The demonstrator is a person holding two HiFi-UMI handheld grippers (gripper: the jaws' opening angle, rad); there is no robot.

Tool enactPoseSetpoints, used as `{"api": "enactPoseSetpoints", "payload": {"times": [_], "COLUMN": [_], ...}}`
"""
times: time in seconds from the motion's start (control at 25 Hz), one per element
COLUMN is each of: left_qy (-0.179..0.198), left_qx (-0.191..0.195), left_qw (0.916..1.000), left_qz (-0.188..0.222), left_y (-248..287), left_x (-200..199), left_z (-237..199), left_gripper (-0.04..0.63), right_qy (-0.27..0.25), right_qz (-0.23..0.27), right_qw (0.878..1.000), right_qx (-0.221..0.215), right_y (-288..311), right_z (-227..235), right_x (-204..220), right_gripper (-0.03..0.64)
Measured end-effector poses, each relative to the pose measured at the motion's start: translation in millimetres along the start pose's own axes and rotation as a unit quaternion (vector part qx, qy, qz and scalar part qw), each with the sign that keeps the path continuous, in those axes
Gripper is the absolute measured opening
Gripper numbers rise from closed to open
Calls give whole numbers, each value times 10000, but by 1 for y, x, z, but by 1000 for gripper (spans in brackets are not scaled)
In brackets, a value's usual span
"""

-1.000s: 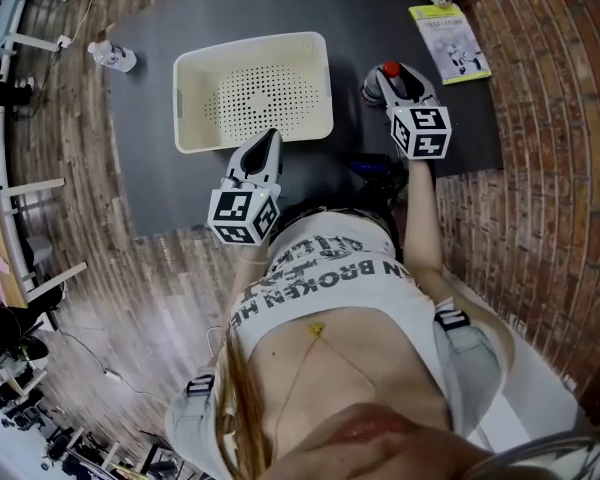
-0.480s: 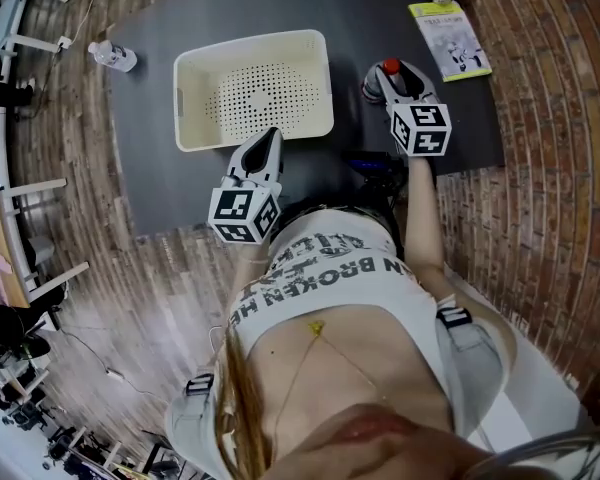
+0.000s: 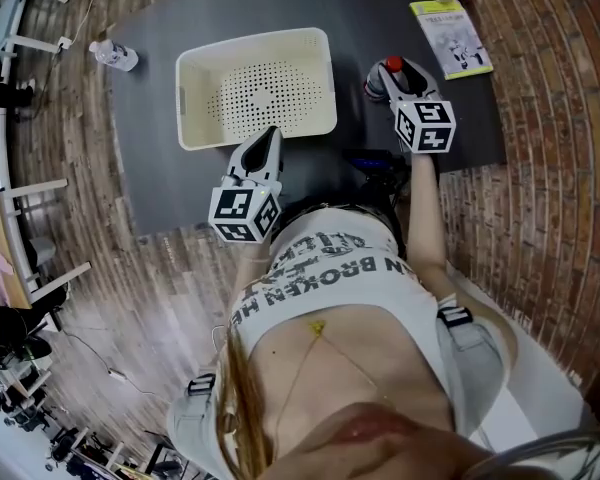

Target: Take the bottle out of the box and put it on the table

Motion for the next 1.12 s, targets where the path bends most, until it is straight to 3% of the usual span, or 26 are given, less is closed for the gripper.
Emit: {"api": "enactPoseSetpoints", "payload": {"times": [0.32,1.12], "left_qy": [-21,-14], "left_qx": [26,219], "left_qw": [10000,9997], "left_qz": [0,-95], "left_y": [-3,-13], "left_x": [1,3], "left_z": [-6,-49], "left_gripper": [5,5], "right_qy": [-147,308], "right_qz": [-108,-162], "right_qw": [9998,9972], "right_qx": [100,668], "right_y": [2,-33], "right_z": [-3,-18], "right_x": [1,10], "right_gripper": [160,190]}}
Point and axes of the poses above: the fingertips, and each gripper's own axes: y forward along the fingers, z to its right, x out of its underside, the point moved 7 cm from there along -y, backward along the fingers, and after that the axes turned 15 degrees about y, right-handed, at the moved point
